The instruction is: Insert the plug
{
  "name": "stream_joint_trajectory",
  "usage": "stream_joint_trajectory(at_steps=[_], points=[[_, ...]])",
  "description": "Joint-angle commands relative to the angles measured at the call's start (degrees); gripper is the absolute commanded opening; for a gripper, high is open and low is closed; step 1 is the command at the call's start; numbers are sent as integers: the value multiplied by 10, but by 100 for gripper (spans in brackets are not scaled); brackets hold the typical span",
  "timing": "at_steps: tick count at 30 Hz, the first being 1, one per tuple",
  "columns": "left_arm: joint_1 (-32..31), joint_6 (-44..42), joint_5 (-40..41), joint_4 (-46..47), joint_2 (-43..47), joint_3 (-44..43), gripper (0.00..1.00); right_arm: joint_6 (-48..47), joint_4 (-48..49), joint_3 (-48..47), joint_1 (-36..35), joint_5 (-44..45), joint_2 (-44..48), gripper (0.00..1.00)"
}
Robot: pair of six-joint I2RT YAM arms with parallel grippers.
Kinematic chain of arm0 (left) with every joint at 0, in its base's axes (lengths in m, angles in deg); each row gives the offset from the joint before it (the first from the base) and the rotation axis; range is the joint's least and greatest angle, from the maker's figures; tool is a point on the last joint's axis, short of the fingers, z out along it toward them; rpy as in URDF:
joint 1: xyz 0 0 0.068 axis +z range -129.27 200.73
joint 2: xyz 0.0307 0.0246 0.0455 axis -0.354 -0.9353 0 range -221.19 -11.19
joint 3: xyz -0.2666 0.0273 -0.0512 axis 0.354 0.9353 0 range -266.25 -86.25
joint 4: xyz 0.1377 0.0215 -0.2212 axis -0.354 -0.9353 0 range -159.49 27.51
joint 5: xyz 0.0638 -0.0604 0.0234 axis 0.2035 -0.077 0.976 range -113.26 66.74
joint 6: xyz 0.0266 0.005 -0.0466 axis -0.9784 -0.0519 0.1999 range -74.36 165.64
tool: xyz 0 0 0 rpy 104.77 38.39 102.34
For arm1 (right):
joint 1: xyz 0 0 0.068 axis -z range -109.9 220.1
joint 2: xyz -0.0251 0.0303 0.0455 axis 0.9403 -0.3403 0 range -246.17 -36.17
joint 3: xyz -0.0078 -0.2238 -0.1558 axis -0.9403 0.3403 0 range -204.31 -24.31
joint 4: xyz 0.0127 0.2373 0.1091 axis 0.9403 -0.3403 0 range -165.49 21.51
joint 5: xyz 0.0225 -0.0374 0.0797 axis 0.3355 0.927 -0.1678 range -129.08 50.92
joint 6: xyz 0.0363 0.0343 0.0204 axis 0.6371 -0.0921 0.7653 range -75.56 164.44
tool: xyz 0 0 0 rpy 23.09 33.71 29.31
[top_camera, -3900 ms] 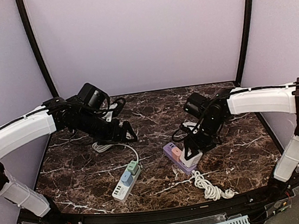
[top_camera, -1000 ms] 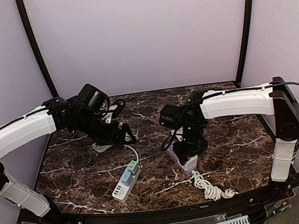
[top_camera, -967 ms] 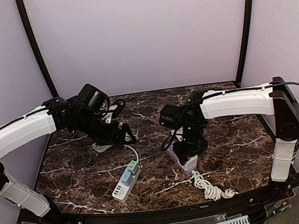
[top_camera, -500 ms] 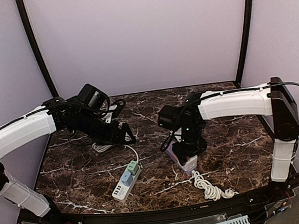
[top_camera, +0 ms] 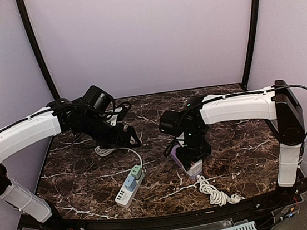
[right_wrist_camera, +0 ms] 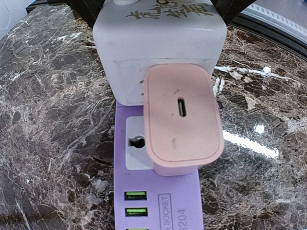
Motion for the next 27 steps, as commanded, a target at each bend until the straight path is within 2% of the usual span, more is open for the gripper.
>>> stream_joint_trajectory(at_steps=[1,16,27], points=[[5,2,9,-18,-9,-22,94,9,10,54,-3,45,-86,0],[7,-2,18,-27,-53,-70,94,10,101,131,-4,38,-118,0],[8,-3,16,-34,-57,-74,94,17,102,113,-4,41,-158,0]])
